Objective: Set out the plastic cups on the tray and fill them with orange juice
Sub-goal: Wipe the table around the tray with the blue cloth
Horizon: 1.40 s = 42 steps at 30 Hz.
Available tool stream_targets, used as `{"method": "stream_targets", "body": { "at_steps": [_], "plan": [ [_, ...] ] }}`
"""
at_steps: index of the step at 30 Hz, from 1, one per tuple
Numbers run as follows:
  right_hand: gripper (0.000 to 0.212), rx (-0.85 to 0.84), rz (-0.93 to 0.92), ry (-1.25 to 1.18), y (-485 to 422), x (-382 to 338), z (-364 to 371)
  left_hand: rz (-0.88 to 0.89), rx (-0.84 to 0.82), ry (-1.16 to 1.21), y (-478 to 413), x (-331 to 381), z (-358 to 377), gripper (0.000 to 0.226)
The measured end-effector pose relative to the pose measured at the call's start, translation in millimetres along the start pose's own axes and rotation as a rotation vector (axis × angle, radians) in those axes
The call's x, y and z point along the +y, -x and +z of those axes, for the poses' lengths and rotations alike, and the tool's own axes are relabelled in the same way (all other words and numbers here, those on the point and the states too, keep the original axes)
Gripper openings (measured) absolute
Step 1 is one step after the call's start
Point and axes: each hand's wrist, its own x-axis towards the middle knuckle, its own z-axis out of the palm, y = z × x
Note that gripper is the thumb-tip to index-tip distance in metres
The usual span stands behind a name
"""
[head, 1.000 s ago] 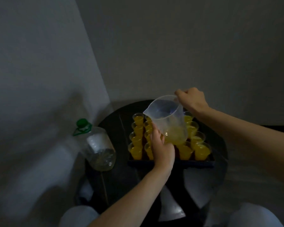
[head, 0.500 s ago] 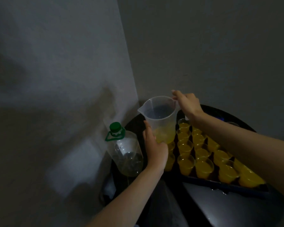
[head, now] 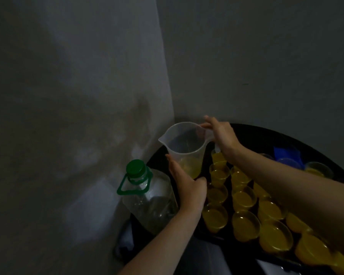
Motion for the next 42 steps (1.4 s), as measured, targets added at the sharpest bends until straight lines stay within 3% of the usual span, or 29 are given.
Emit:
{"method": "stream_targets", "body": {
  "at_steps": [15, 23, 27, 31, 37, 42],
  "plan": [
    [0.048, -0.203, 0.066, 0.051, -66.4, 77.6, 45.4, -0.195, 0.193, 0.201, -54.4, -55.7, 20.3, 0.119],
    [0.042, -0.176, 0.143, 0.013, -61.5, 92.1, 45.3, -0.226, 0.187, 0.054, -52.0, -61.8, 19.9, 0.117],
    [0.053, -0.179, 0.131, -0.014, -56.3, 86.1, 47.0, -0.252, 0.217, -0.023, -55.6, -57.3, 20.5, 0.116],
    [0.054, -0.128, 0.203, -0.126, -51.9, 83.1, 40.8, -0.334, 0.284, 0.03, -56.8, -54.6, 14.8, 0.106],
    [0.057, -0.089, 0.19, -0.101, -35.8, 70.0, 25.8, -0.405, 0.27, 0.125, -48.6, -52.1, 9.9, 0.088],
    [0.057, -0.021, 0.162, -0.118, -20.8, 62.9, -3.6, -0.362, 0.163, 0.117, -29.7, -39.7, 16.0, 0.094]
  ]
}}
